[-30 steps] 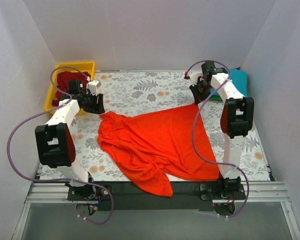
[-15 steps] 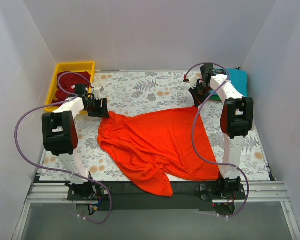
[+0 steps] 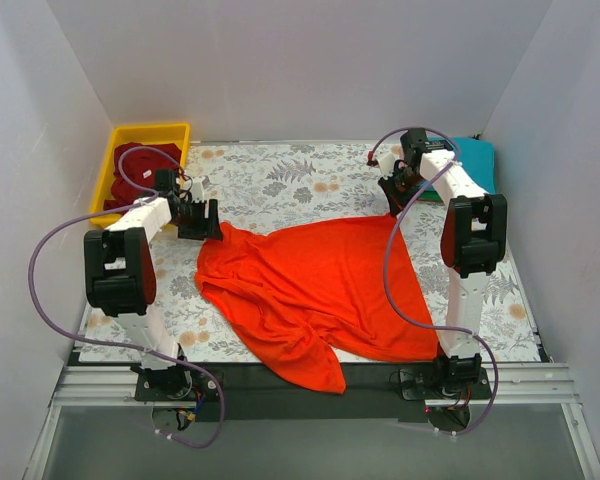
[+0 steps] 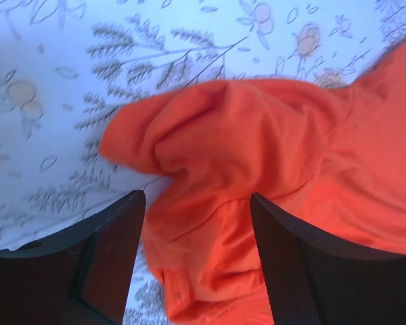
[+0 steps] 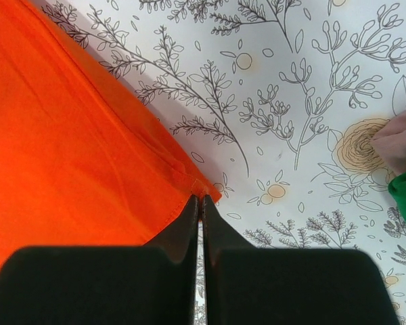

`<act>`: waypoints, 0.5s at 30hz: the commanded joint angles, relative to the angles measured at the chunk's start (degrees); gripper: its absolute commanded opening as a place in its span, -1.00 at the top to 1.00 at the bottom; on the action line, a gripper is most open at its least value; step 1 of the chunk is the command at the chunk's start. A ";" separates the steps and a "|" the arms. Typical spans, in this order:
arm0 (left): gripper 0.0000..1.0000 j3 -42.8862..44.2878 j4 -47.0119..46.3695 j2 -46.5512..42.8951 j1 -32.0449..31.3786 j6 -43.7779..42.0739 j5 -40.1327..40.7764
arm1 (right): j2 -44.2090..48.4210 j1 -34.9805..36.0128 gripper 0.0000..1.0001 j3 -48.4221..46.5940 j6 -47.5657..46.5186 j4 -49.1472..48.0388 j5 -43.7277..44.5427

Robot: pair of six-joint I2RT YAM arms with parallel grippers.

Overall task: Fold and stack the t-shirts
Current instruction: Flatten the tshirt out

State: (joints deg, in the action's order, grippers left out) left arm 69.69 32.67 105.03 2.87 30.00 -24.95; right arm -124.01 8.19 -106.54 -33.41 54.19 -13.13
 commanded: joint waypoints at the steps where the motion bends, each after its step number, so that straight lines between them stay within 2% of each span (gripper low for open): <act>1: -0.24 -1.66 1.60 -6.85 0.03 2.08 7.26 | 3.24 0.08 0.97 0.81 -0.87 0.82 0.56; 3: -0.22 -2.10 2.92 -7.74 -0.06 2.17 8.77 | 2.98 0.08 0.97 0.72 -0.87 0.74 0.56; 6: -0.18 -3.59 4.33 -8.09 -0.15 1.12 6.77 | 2.63 0.08 0.97 0.28 -0.78 0.74 0.56; 8: -0.18 -4.12 5.65 -6.61 -0.32 0.50 3.17 | 2.28 0.08 0.97 0.02 -0.69 0.83 0.64; 12: -0.16 -4.57 4.25 -3.35 -1.20 0.23 3.24 | 2.10 0.08 0.97 -0.16 -0.69 0.83 1.17; 13: -0.13 -3.52 3.81 -1.69 -1.20 0.76 4.02 | 2.19 -0.01 0.97 -0.16 -0.69 0.83 1.35; 15: 0.11 -1.24 3.90 -0.36 -1.47 0.94 3.60 | 2.36 -0.01 0.97 0.02 -0.78 0.83 1.52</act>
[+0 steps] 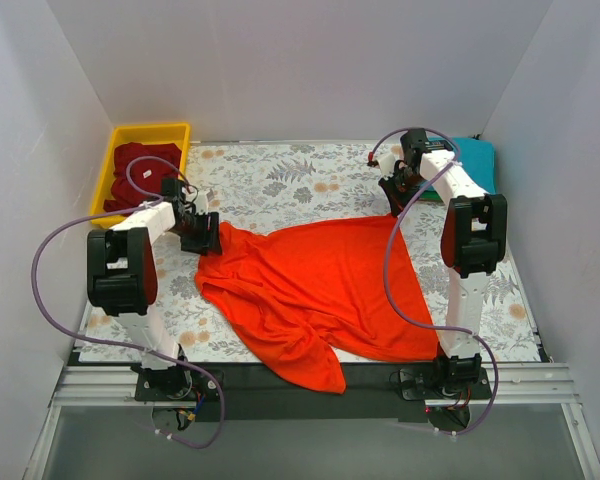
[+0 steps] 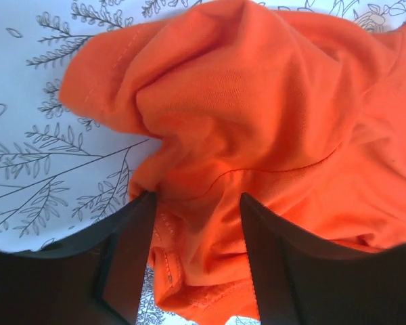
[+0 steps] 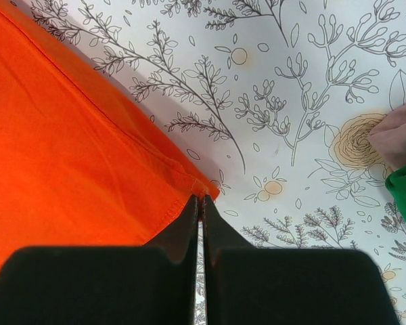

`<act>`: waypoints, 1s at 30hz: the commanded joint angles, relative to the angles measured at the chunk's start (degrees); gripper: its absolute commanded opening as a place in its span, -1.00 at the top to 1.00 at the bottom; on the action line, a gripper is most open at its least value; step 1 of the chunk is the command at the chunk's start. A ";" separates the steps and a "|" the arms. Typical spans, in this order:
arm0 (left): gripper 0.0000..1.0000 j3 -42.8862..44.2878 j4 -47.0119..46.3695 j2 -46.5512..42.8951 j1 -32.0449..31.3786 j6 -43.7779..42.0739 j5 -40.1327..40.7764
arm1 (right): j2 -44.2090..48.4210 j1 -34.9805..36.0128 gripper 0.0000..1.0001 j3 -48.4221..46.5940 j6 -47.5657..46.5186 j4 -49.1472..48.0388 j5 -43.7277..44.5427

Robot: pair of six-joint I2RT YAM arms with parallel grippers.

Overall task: Fold and stack the t-shirts
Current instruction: Flatten the tshirt out

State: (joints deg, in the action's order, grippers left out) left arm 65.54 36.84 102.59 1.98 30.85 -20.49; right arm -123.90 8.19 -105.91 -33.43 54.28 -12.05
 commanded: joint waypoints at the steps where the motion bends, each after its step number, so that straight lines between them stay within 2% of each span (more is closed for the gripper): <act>1: 0.46 3.80 -0.28 1.74 -1.09 0.00 -0.95 | 2.43 0.08 0.97 -0.53 -0.85 0.65 0.63; 2: 0.77 5.03 -0.28 1.31 -3.54 -0.52 -0.95 | 2.61 0.08 0.97 -0.27 -0.76 0.74 0.63; 4: 1.00 6.00 -0.19 -2.98 -8.18 -2.37 -1.04 | 2.69 0.08 0.97 0.08 -0.85 0.65 0.54; 6: 1.00 5.75 0.33 -7.20 -14.79 -5.35 -1.31 | 2.78 0.08 0.97 0.35 -0.85 0.74 0.54; 8: 1.00 3.38 2.18 -11.52 -25.04 -10.08 -1.83 | 2.87 -0.10 0.97 0.79 -0.93 0.74 0.63; 10: 1.00 -0.92 6.81 -15.21 -31.38 -14.91 -2.35 | 3.13 -0.10 0.97 1.32 -1.20 0.74 0.80; 12: 1.00 -9.59 9.63 -18.72 -33.97 -18.87 -2.10 | 3.48 -0.28 0.97 2.10 -1.55 0.74 0.72; 14: 1.00 -16.27 12.81 -20.31 -33.97 -25.72 1.84 | 3.83 -0.36 0.97 2.89 -1.72 0.74 0.54; 16: 1.00 -23.75 9.59 -22.15 -33.44 -26.37 6.66 | 3.84 -0.28 0.97 3.51 -1.90 0.74 0.72; 21: 1.00 -27.13 6.94 -20.67 -28.01 -30.14 9.41 | 5.41 -0.36 0.97 6.76 -3.21 0.74 0.98; 23: 1.00 -27.74 6.05 -20.06 -23.53 -34.09 10.55 | 6.21 -0.28 0.97 9.91 -3.92 0.56 1.94; 24: 0.93 -27.40 6.22 -19.27 -22.21 -35.15 10.47 | 6.82 -0.28 0.97 11.06 -4.97 0.56 2.12; 25: 0.78 -26.61 7.18 -19.18 -19.32 -36.81 9.17 | 7.26 -0.45 0.97 12.20 -5.41 0.56 2.30; 26: 0.55 -25.30 8.76 -19.44 -17.64 -37.26 3.67 | 7.70 -0.45 0.97 13.61 -5.94 0.48 2.21; 27: 0.23 -21.11 13.47 -20.66 -15.97 -38.05 -1.00 | 8.84 -0.45 0.97 15.88 -6.29 0.47 2.04; 29: 0.12 -16.78 18.24 -22.16 -11.48 -37.37 -10.74 | 9.98 -0.45 0.97 18.18 -7.09 0.39 0.81; 30: 0.10 -13.19 18.79 -23.12 -10.25 -36.31 -12.89 | 11.03 -0.45 0.97 19.76 -7.35 0.47 0.46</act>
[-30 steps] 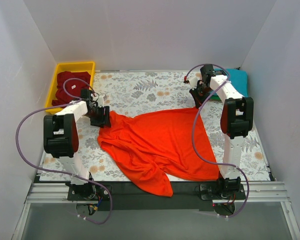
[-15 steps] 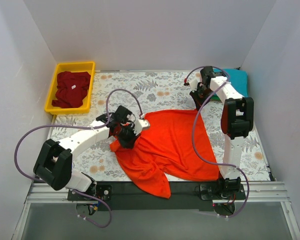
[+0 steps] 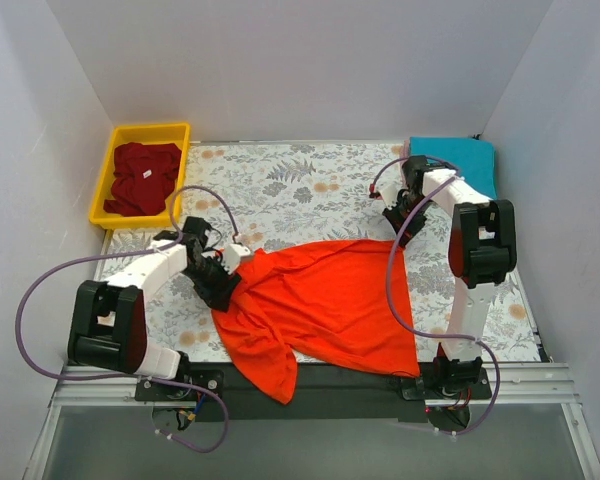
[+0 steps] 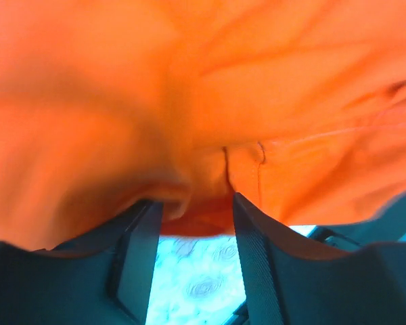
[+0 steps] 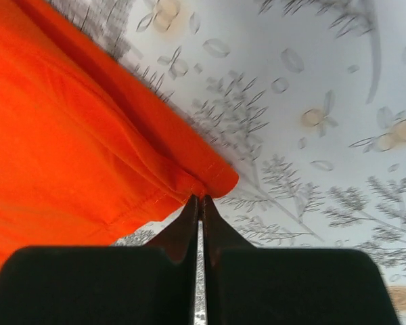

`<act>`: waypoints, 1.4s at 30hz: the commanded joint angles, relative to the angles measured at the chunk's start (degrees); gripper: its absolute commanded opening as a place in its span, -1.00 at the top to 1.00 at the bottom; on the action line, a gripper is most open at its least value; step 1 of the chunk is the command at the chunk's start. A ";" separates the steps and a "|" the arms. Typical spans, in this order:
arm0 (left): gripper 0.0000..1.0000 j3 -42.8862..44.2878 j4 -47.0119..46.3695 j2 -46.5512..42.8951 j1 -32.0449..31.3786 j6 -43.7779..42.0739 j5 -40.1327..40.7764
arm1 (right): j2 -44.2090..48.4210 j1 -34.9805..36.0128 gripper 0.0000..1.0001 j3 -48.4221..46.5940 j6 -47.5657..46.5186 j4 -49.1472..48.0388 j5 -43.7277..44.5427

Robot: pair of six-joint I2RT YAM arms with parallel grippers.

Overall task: Fold and stack the t-shirts
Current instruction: Flatten the tshirt out

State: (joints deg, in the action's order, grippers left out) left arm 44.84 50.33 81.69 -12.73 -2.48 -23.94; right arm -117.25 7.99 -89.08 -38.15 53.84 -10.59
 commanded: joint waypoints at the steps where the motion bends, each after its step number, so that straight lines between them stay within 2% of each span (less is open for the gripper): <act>1: 0.06 9.46 5.57 -2.50 6.65 -1.92 -11.19 | 4.75 -0.25 0.97 3.38 -2.98 0.91 -1.71; 3: 0.05 12.62 5.57 -2.15 8.94 2.03 -16.19 | 5.45 -0.25 0.97 4.09 -3.07 0.91 -2.33; 6: 0.05 17.82 3.22 -0.14 12.37 8.69 -18.77 | 5.54 -0.25 0.97 4.35 -2.90 1.00 -2.94; 11: 0.05 20.20 -4.89 5.49 15.28 17.94 -10.17 | 5.72 -0.25 0.97 3.82 -2.37 1.17 -3.47; 15: -0.03 20.73 -1.90 9.97 15.46 17.07 -11.38 | 5.54 -0.25 0.97 3.30 -2.10 1.26 -3.47; 20: -0.15 18.88 -1.99 14.01 15.37 19.09 -12.35 | 5.10 -0.25 0.97 2.77 -2.01 1.18 -3.56; 23: -0.16 19.49 -2.60 15.51 15.28 20.67 -15.06 | 4.58 -0.25 0.97 2.33 -1.75 1.35 -3.65; 26: 0.12 21.34 -2.60 16.57 14.32 21.90 -17.36 | 4.31 -0.25 0.97 1.89 -1.40 1.35 -3.65; 28: 0.51 22.66 -1.90 16.40 11.26 21.12 -19.12 | 4.31 -0.17 0.97 1.63 -1.40 1.44 -3.65; 30: 0.82 23.19 -1.55 15.17 8.96 20.94 -19.91 | 4.22 -0.25 0.97 1.45 -1.40 1.44 -3.47; 31: 1.00 23.36 -1.55 13.16 5.91 20.76 -19.91 | 4.22 -0.17 0.97 1.36 -1.31 1.44 -3.39; 33: 1.00 22.84 -2.25 10.00 2.21 20.59 -19.13 | 4.40 -0.25 0.97 1.45 -1.31 1.44 -3.47; 34: 1.00 22.31 -2.42 7.02 -2.43 20.24 -17.47 | 4.40 -0.25 0.97 1.45 -1.31 1.53 -3.47; 36: 1.00 20.03 -2.43 4.45 -7.28 19.80 -16.31 | 4.40 -0.25 0.97 1.63 -1.31 1.53 -3.47; 37: 0.99 19.07 -1.82 3.22 -12.01 18.40 -16.05 | 4.31 -0.17 0.97 1.71 -1.31 1.53 -3.47; 38: 0.61 17.49 0.63 1.99 -14.40 17.34 -15.96 | 4.14 -0.17 0.97 1.63 -1.40 1.53 -3.39; 39: 0.36 16.78 2.48 1.46 -18.52 15.86 -15.96 | 4.05 -0.25 0.97 1.63 -1.31 1.53 -3.38; 41: -0.07 14.76 6.44 -0.56 -21.27 12.77 -15.43 | 3.96 -0.17 0.97 1.54 -1.40 1.53 -3.47; 42: -0.20 14.40 7.23 -1.52 -21.80 12.07 -15.26 | 3.87 -0.25 0.97 1.45 -1.40 1.53 -3.47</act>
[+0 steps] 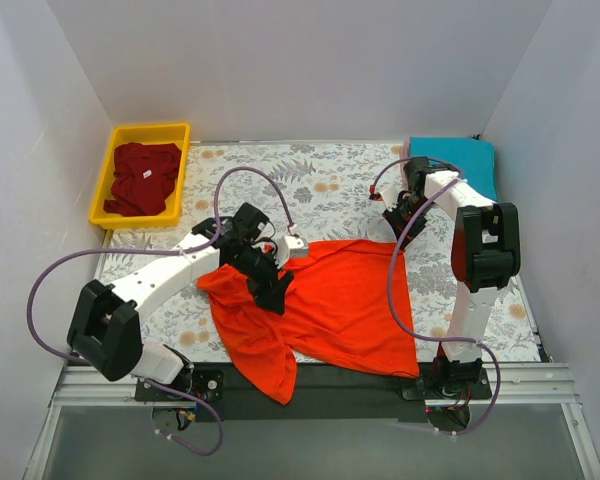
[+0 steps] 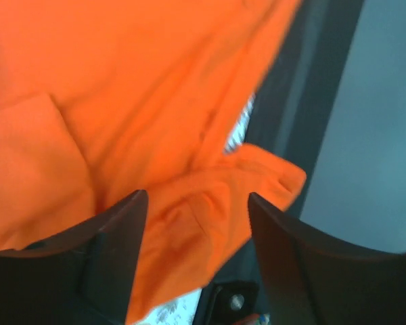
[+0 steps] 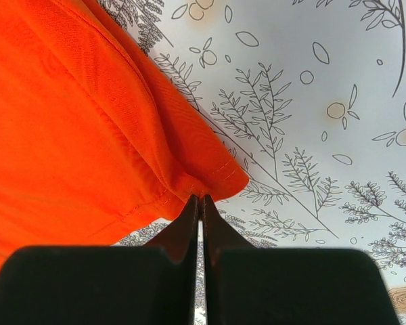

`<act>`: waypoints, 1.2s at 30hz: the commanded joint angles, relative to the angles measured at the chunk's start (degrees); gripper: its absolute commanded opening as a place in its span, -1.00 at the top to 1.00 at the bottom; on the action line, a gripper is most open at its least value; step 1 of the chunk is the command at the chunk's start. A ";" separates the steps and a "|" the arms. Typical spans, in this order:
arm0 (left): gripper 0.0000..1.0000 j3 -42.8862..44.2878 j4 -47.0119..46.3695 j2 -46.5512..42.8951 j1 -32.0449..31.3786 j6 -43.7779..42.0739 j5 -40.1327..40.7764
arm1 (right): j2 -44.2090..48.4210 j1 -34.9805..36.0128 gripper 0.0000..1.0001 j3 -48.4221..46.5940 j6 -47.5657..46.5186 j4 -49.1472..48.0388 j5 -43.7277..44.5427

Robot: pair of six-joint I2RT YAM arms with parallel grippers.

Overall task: Fold and stack the t-shirts
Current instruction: Flatten the tshirt out

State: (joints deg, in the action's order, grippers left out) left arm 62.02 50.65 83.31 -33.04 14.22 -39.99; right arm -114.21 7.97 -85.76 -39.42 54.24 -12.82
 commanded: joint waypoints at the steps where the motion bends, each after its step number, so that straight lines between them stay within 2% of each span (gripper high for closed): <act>1: -0.24 -3.04 8.22 -3.93 -1.42 -5.33 1.05 | 0.75 -0.15 0.97 -1.96 -0.04 1.22 -1.42; 4: -0.24 -2.61 7.98 -7.10 0.24 -5.08 4.65 | 0.48 -0.14 0.97 -2.05 0.04 1.22 -1.59; 7: -0.19 -1.47 6.83 -8.08 8.93 -4.90 2.37 | 0.31 -0.06 0.97 -2.49 0.31 1.31 -1.94; 10: -0.05 -1.20 4.90 -6.41 14.03 -5.95 4.65 | 0.31 -0.14 0.97 -2.49 0.40 1.48 -2.12; 12: 0.03 -2.07 3.14 -5.88 14.14 -5.87 6.49 | 0.31 -0.14 0.97 -2.40 0.57 1.57 -2.12; 15: 0.10 -1.64 2.26 -4.21 13.88 -5.08 4.31 | 0.39 -0.06 0.97 -2.31 0.57 1.66 -1.95; 17: 0.10 -1.37 0.68 -2.89 12.92 -4.29 4.04 | 0.31 -0.14 0.97 -2.22 0.57 1.66 -1.77; 18: 0.09 -1.55 -0.63 -2.89 10.47 -3.59 5.17 | 0.13 -0.06 0.97 -2.14 0.57 1.75 -1.77; 23: 0.03 -3.22 -11.71 -2.11 0.53 3.09 18.09 | -0.31 -0.14 0.97 -2.14 0.83 1.75 -1.60; 30: 0.04 0.20 -13.74 7.11 -8.87 5.38 27.14 | -0.48 -0.06 0.97 -1.96 0.84 1.66 -1.68; 36: 0.04 1.35 -16.55 12.58 -12.14 8.28 34.61 | -0.75 -0.14 0.97 -2.14 1.01 1.66 -2.21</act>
State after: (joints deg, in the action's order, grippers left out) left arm 60.93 36.67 96.05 -44.25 20.32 -11.79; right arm -114.76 7.97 -86.15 -38.96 54.48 -13.69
